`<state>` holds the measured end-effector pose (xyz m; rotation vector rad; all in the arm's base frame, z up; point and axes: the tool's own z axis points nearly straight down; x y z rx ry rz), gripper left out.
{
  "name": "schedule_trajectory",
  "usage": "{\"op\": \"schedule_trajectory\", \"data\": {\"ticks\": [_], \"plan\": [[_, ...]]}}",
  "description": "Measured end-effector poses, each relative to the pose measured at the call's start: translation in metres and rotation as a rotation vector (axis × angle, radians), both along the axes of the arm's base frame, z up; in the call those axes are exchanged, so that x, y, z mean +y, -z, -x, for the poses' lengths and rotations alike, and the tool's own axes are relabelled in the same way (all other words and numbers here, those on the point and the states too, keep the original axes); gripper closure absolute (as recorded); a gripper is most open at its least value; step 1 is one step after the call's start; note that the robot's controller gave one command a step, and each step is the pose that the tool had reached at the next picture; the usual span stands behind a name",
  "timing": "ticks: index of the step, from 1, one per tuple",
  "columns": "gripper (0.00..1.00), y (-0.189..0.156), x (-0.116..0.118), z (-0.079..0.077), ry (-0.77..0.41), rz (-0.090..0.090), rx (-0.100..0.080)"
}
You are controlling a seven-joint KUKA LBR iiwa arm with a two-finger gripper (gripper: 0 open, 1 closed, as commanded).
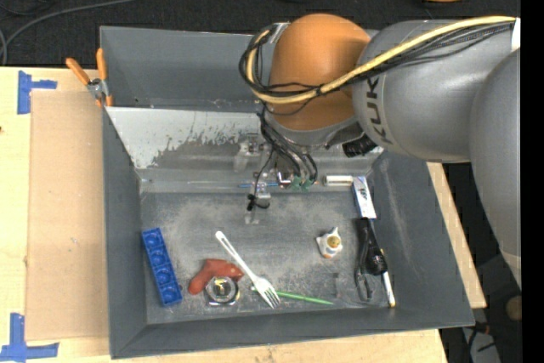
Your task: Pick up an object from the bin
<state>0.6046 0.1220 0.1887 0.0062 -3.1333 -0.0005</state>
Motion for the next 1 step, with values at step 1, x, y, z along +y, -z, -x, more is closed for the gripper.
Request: {"op": "schedule_trajectory", "data": {"ticks": [1], "plan": [[0.00, -0.0045, -0.0007, -0.0018, 0.003, -0.001, -0.007]]}}
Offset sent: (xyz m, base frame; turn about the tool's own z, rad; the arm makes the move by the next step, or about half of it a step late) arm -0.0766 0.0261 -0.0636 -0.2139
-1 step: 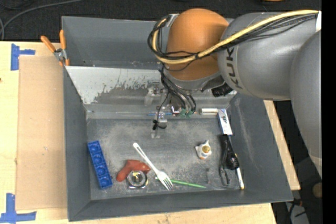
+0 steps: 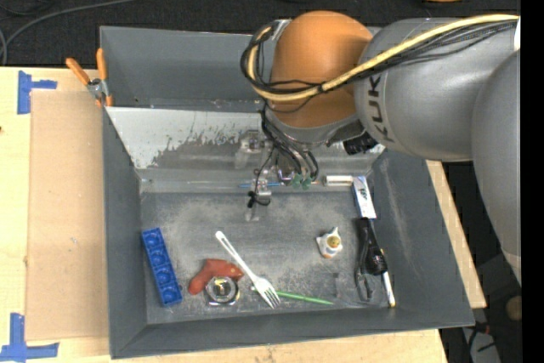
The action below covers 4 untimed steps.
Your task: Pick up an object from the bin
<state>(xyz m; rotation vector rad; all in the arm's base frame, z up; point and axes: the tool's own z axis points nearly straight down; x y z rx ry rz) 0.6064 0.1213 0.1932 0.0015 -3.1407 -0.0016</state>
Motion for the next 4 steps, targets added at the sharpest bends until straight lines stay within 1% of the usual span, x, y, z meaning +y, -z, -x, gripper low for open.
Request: {"op": "schedule_trajectory", "data": {"ticks": [1, 2, 3, 4], "plan": [[0.00, 0.051, 0.019, 0.058, -0.163, 0.000, -0.001], [0.00, 0.042, -0.017, 0.022, 0.003, -0.001, 0.000], [0.00, 0.053, -0.005, 0.041, -0.102, -0.001, 0.008], [0.00, 0.107, 0.016, 0.051, -0.553, 0.001, -0.005]]}}
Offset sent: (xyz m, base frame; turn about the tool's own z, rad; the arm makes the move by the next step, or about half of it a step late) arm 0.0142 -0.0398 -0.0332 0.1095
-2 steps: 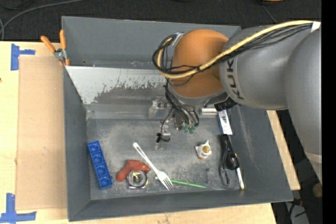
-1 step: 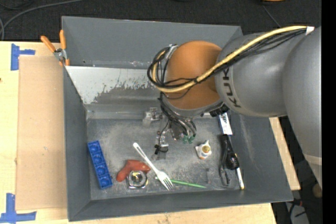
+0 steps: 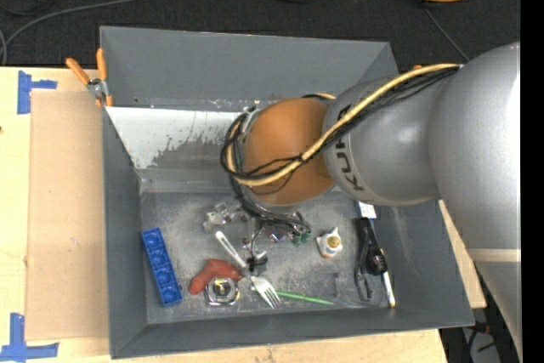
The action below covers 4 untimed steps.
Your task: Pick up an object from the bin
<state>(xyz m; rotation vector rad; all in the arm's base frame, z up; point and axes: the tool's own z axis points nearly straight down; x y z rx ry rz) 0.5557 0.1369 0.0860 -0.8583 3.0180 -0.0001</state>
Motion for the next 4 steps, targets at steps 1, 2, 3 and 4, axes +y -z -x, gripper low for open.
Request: {"op": "schedule_trajectory", "data": {"ticks": [1, 2, 3, 4], "plan": [[1.00, 0.0155, 0.0210, 0.0361, -0.010, -0.003, 0.004], [1.00, 0.0155, 0.0209, 0.0361, -0.009, -0.003, 0.004], [1.00, 0.0147, 0.0209, 0.0362, -0.007, -0.004, 0.005], [1.00, 0.0074, 0.0209, 0.0366, -0.005, -0.004, 0.006]]}}
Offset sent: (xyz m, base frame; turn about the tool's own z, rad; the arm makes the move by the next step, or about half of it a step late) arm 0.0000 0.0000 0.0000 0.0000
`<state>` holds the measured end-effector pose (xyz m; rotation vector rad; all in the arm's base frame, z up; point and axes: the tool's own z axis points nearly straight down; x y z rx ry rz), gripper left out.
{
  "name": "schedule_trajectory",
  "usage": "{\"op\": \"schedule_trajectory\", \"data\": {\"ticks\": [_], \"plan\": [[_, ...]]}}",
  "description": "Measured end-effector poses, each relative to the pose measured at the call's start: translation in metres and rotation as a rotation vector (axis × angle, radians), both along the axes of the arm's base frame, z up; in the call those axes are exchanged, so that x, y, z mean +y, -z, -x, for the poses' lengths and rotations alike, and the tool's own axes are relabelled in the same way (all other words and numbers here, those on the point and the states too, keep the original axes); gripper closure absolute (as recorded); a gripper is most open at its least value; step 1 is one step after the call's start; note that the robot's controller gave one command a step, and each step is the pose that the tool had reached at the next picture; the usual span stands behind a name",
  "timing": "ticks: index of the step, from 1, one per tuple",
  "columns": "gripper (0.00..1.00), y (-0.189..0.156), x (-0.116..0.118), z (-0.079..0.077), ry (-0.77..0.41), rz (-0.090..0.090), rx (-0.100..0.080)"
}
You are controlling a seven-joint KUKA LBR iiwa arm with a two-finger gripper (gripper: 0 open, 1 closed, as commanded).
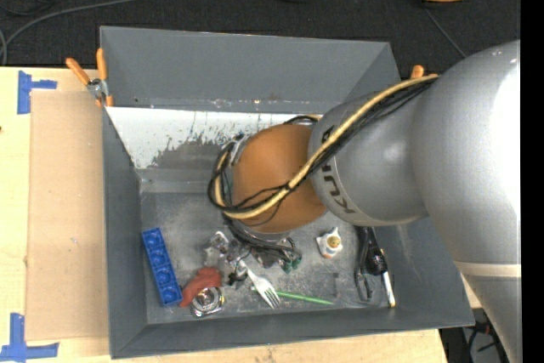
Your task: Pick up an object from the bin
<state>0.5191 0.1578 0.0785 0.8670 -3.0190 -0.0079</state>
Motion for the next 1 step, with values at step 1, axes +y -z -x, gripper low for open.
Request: {"op": "schedule_trajectory", "data": {"ticks": [1], "plan": [[1.00, -0.0214, -0.0004, 0.0030, 0.001, 0.003, 0.011]]}}
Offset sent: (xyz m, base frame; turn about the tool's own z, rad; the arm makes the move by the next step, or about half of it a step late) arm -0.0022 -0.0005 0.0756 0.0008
